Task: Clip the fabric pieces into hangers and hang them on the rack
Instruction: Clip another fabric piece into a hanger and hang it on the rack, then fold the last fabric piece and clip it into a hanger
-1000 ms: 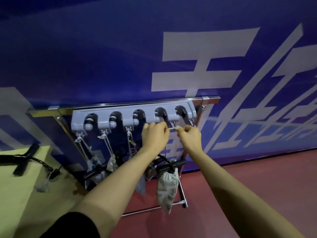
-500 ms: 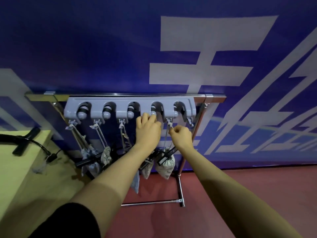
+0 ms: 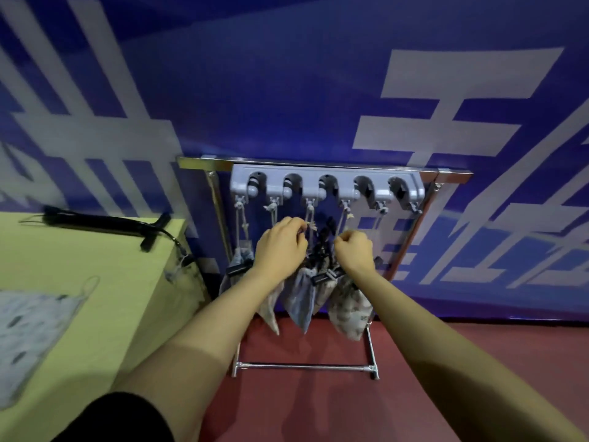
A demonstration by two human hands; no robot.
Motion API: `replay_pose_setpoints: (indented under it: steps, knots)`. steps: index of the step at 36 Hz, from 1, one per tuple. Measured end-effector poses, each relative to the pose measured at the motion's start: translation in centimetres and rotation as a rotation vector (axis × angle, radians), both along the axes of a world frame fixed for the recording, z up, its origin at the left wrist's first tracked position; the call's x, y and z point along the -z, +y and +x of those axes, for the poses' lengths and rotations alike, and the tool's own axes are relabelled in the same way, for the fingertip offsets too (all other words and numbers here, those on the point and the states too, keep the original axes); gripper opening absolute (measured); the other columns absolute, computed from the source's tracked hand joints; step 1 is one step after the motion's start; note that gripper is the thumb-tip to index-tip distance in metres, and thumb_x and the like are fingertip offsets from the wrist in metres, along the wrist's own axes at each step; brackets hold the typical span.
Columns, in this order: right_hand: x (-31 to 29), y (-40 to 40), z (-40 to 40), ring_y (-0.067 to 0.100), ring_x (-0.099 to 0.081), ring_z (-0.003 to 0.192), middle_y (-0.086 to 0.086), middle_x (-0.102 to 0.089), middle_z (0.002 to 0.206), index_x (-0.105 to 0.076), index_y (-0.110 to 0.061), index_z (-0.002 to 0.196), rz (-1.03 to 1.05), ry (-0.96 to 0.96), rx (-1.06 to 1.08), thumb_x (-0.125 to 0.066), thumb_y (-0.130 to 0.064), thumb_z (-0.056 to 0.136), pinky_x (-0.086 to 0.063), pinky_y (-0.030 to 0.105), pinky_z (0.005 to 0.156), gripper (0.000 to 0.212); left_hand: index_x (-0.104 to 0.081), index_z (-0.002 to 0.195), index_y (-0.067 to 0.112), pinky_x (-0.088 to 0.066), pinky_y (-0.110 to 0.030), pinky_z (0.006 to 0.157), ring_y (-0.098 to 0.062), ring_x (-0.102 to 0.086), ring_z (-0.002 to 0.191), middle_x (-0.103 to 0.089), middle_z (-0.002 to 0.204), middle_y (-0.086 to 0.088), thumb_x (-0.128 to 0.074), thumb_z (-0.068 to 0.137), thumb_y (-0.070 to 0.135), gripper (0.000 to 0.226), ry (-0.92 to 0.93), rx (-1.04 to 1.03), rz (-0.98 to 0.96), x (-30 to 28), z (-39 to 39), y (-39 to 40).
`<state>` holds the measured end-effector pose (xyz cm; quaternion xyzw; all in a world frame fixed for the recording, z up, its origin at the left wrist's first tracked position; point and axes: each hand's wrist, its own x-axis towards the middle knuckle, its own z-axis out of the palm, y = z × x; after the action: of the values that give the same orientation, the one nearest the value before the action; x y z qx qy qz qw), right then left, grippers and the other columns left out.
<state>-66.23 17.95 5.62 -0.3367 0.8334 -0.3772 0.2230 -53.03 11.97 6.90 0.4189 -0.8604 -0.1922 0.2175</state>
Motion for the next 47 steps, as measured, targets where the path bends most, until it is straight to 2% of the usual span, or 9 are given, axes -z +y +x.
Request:
replay_pose_setpoints:
  steps: [4,9,12,19,25,29,36,43,47]
  knots:
    - [0.1,-0.4,6.2,0.031,-0.055,0.071,0.018,-0.06,0.075,-0.056,-0.009,0.072,-0.019,-0.045,-0.054,-0.048,-0.012,0.091,-0.046,0.042,0.066,0.021,-0.06,0.111,0.018,-0.044,-0.032,0.073,-0.022,-0.059,0.098,-0.061,0.109,0.0,-0.045,0.094,0.02,0.022,0.0,-0.06,0.026,0.4,6.8,0.1]
    - [0.8,-1.7,14.5,0.034,-0.062,0.079,0.016,-0.064,0.078,-0.06,-0.008,0.074,-0.047,-0.09,-0.143,-0.047,-0.011,0.091,-0.052,0.047,0.075,0.021,-0.064,0.097,0.014,-0.05,-0.038,0.08,-0.027,-0.061,0.095,-0.066,0.1,-0.005,-0.052,0.088,0.017,0.015,0.036,-0.134,0.075,1.0,15.4,0.2]
    - [1.2,-2.8,18.9,0.035,-0.063,0.081,0.021,-0.067,0.082,-0.061,-0.004,0.075,-0.041,-0.101,-0.207,-0.046,-0.008,0.089,-0.053,0.048,0.078,0.021,-0.065,0.1,0.015,-0.05,-0.037,0.08,-0.026,-0.061,0.099,-0.067,0.104,-0.005,-0.051,0.089,0.019,0.018,0.026,-0.226,0.094,0.8,19.8,0.0]
    - [2.7,-6.4,28.0,0.037,-0.061,0.087,0.017,-0.067,0.086,-0.055,-0.016,0.067,-0.014,-0.047,-0.366,-0.045,-0.016,0.087,-0.051,0.042,0.074,0.023,-0.064,0.099,0.011,-0.052,-0.039,0.078,-0.028,-0.061,0.091,-0.067,0.099,-0.008,-0.049,0.089,0.013,0.018,0.118,-0.398,0.204,2.0,29.9,-1.3]
    - [4.1,-10.0,34.5,0.027,-0.061,0.091,0.011,-0.069,0.096,-0.066,-0.011,0.091,-0.01,0.018,-0.59,-0.048,-0.012,0.09,-0.047,0.034,0.074,0.018,-0.059,0.105,0.008,-0.051,-0.037,0.078,-0.025,-0.06,0.092,-0.062,0.105,-0.008,-0.047,0.091,0.01,0.019,0.128,-0.528,0.289,4.7,36.9,-3.2]
    - [6.0,-12.9,38.0,0.026,-0.062,0.09,0.01,-0.07,0.096,-0.066,-0.009,0.092,-0.012,0.063,-0.744,-0.05,-0.006,0.088,-0.047,0.033,0.075,0.017,-0.055,0.101,0.006,-0.049,-0.036,0.078,-0.026,-0.058,0.092,-0.059,0.105,-0.01,-0.054,0.088,0.009,0.014,0.108,-0.585,0.318,6.7,40.2,-5.4]
    - [10.0,-18.0,41.8,0.028,-0.057,0.106,0.01,-0.061,0.117,-0.065,-0.014,0.114,0.124,0.221,-1.008,-0.051,-0.003,0.086,-0.048,0.036,0.087,0.033,-0.05,0.102,0.009,-0.048,-0.035,0.083,-0.026,-0.055,0.097,-0.056,0.109,-0.009,-0.062,0.084,0.019,0.023,-0.038,-0.636,0.447,11.0,43.3,-9.6]
    - [13.8,-21.2,44.0,0.032,-0.042,0.116,0.005,-0.046,0.133,-0.055,-0.026,0.129,0.199,0.469,-1.195,-0.05,-0.009,0.086,-0.031,0.035,0.095,0.046,-0.046,0.119,0.006,-0.046,-0.04,0.091,-0.03,-0.047,0.114,-0.047,0.122,-0.014,-0.069,0.08,0.032,0.053,-0.28,-0.538,0.503,13.8,44.9,-12.1]
    - [15.1,-22.1,44.4,0.028,-0.036,0.119,-0.002,-0.048,0.127,-0.063,-0.031,0.114,0.144,0.526,-1.172,-0.051,-0.022,0.09,-0.018,0.033,0.091,0.028,-0.044,0.118,0.007,-0.043,-0.036,0.095,-0.027,-0.039,0.119,-0.044,0.122,-0.011,-0.066,0.081,0.039,0.054,-0.348,-0.471,0.485,15.1,45.6,-12.7]
